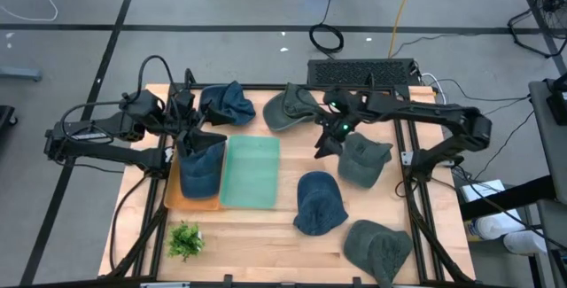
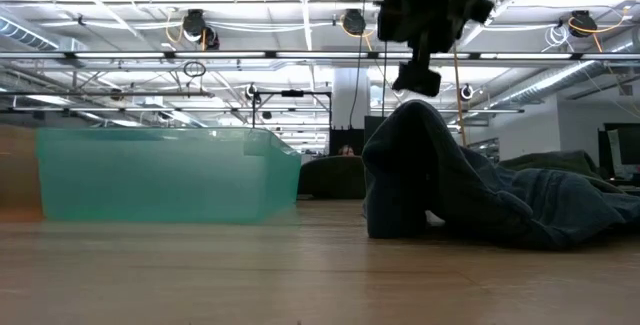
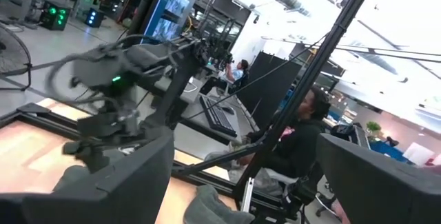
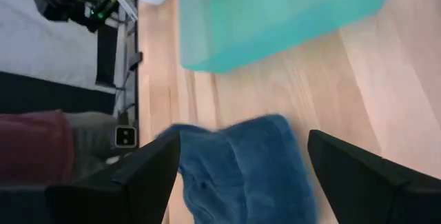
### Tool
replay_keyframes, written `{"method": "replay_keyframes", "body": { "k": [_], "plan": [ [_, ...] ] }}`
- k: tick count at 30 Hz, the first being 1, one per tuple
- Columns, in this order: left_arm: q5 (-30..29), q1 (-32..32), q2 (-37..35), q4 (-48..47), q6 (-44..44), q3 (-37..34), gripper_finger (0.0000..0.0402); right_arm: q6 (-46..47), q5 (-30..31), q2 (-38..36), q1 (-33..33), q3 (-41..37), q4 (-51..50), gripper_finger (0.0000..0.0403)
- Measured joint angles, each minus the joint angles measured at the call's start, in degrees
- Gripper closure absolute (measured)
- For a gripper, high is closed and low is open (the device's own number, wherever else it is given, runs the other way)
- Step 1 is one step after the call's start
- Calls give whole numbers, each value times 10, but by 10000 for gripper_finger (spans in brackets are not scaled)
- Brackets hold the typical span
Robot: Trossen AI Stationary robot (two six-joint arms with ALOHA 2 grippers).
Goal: Pick & Place hat
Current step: Put the bottom blue cap into the orange bin
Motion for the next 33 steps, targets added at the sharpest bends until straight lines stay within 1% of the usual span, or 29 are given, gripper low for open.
{"method": "replay_keyframes", "body": {
  "k": [4,8,11,17,26,33],
  "plan": [
    [0,0,0,0,-11,0,36,-28,-39,35,-31,0,1,94],
    [0,0,0,0,-13,0,36,-64,-50,62,-59,0,5,94],
    [0,0,0,0,-17,0,36,-79,-74,87,-82,0,0,94],
    [0,0,0,-1,-19,0,36,-107,-75,138,-110,0,2,94],
    [0,0,0,-1,-27,0,36,-129,-75,202,-93,0,-2,94],
    [0,0,0,0,-27,0,36,-140,-75,223,-57,0,-4,94]
  ]
}}
